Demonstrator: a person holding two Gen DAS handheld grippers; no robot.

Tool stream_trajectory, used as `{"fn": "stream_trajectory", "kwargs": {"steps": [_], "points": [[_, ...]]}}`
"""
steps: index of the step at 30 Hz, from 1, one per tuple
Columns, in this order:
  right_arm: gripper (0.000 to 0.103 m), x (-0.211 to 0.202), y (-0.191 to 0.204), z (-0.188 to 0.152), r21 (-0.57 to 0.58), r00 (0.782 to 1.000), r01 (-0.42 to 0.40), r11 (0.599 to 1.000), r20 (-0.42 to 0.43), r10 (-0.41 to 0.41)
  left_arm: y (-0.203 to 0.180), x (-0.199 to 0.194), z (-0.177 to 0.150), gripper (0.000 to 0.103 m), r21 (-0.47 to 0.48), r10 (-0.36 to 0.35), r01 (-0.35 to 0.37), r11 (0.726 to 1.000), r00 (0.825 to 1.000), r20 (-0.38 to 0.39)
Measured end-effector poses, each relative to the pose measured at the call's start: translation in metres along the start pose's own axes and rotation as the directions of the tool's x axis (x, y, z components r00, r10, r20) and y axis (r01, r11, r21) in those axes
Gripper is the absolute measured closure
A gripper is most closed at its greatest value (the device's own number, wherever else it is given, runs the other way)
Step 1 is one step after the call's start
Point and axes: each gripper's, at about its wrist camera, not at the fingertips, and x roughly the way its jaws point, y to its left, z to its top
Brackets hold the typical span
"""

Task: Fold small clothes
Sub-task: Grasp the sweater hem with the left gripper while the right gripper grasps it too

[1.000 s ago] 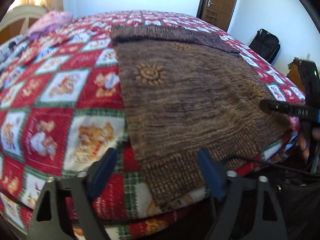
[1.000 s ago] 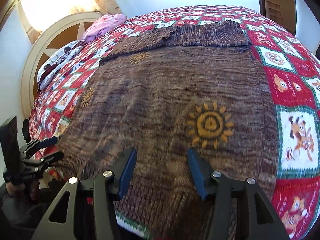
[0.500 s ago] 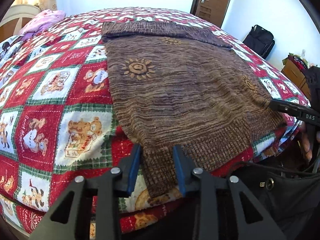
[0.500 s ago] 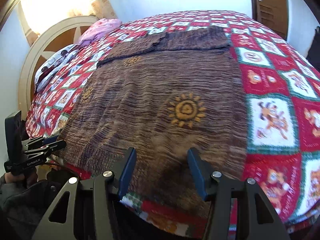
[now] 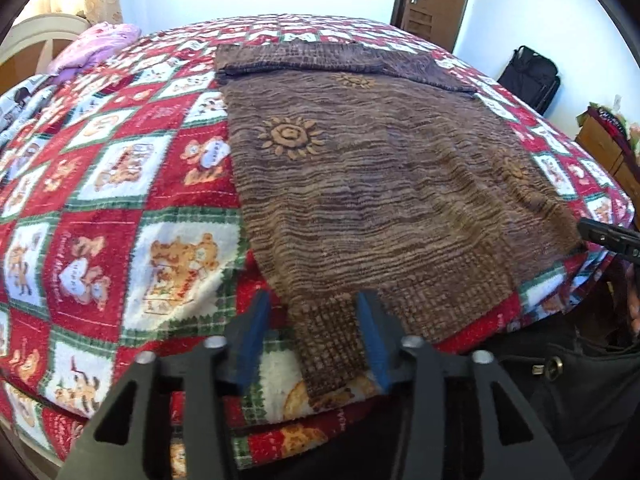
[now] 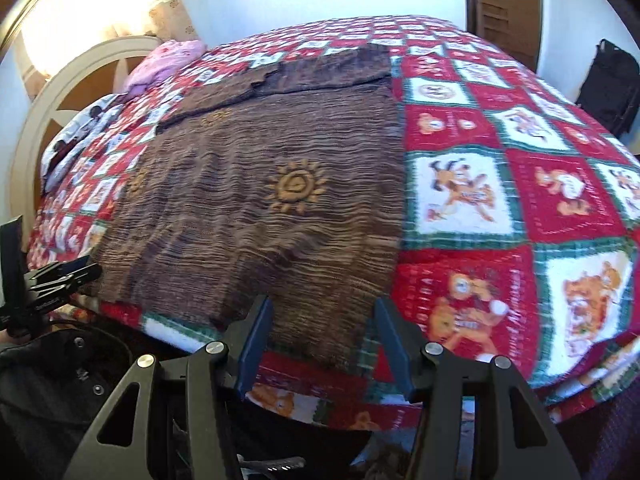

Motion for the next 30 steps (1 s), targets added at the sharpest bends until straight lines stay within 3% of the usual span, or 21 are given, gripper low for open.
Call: {"fn": "stream_trajectory", "kwargs": {"steps": [5, 8, 10, 12, 14, 15, 16, 17, 19, 24, 30], "points": [[0.048, 0.002, -0.005, -0.005, 0.016, 1.0, -0.009, 1.0, 0.012, 0.009, -0.003, 0.002, -0.002, 0.047, 0.009, -0.017, 0.017, 1.0, 1.0, -0.003], [0.049, 0.006, 0.005, -0.007, -0.003, 0.996, -0.089, 0.996, 0.01, 0.089, -0.005, 0.002, -0.003, 0.048, 0.027, -0.031, 0.031, 0.999, 1.0, 0.004], [0.052, 0.007, 0.01, -0.008, -0.026, 0.998, -0.066, 0.997, 0.018, 0.066, -0.004, 0.002, -0.003, 0.048, 0.026, -0.038, 0.037, 0.999, 0.999, 0.0], [0.079, 0.006, 0.004, -0.008, -0.006, 0.997, -0.065, 0.998, 0.029, 0.065, -0.004, 0.002, -0.003, 0.049, 0.026, -0.04, 0.04, 0.999, 0.999, 0.001], [0.089, 0.007, -0.008, -0.008, 0.043, 0.994, -0.106, 0.993, 0.032, 0.104, -0.005, 0.002, -0.003, 0.054, 0.032, -0.05, 0.05, 0.998, 0.999, 0.002], [0.092, 0.007, -0.013, -0.008, 0.067, 0.99, -0.135, 0.989, 0.041, 0.132, -0.006, 0.002, -0.004, 0.065, 0.037, -0.052, 0.052, 0.998, 0.999, 0.002], [0.093, 0.007, -0.016, -0.008, 0.08, 0.988, -0.149, 0.986, 0.048, 0.146, -0.006, 0.001, -0.004, 0.073, 0.04, -0.063, 0.063, 0.997, 0.998, -0.002], [0.094, 0.006, -0.018, -0.009, 0.091, 0.986, -0.161, 0.983, 0.059, 0.156, -0.007, 0.0, -0.003, 0.088, 0.047, -0.095, 0.095, 0.994, 0.995, -0.004], [0.096, -0.005, -0.021, -0.007, 0.096, 0.98, -0.174, 0.98, 0.112, 0.163, -0.009, -0.003, -0.003, 0.093, 0.06, -0.091, 0.091, 0.994, 0.996, 0.005], [0.096, -0.033, -0.028, 0.001, 0.095, 0.953, -0.222, 0.97, 0.231, 0.195, 0.001, -0.013, 0.003, 0.093, 0.031, -0.109, 0.108, 0.994, 0.992, 0.056], [0.096, -0.031, -0.036, 0.002, 0.136, 0.945, -0.259, 0.956, 0.239, 0.222, 0.015, -0.029, 0.011, 0.093, -0.026, -0.158, 0.163, 0.986, 0.979, 0.131]]}}
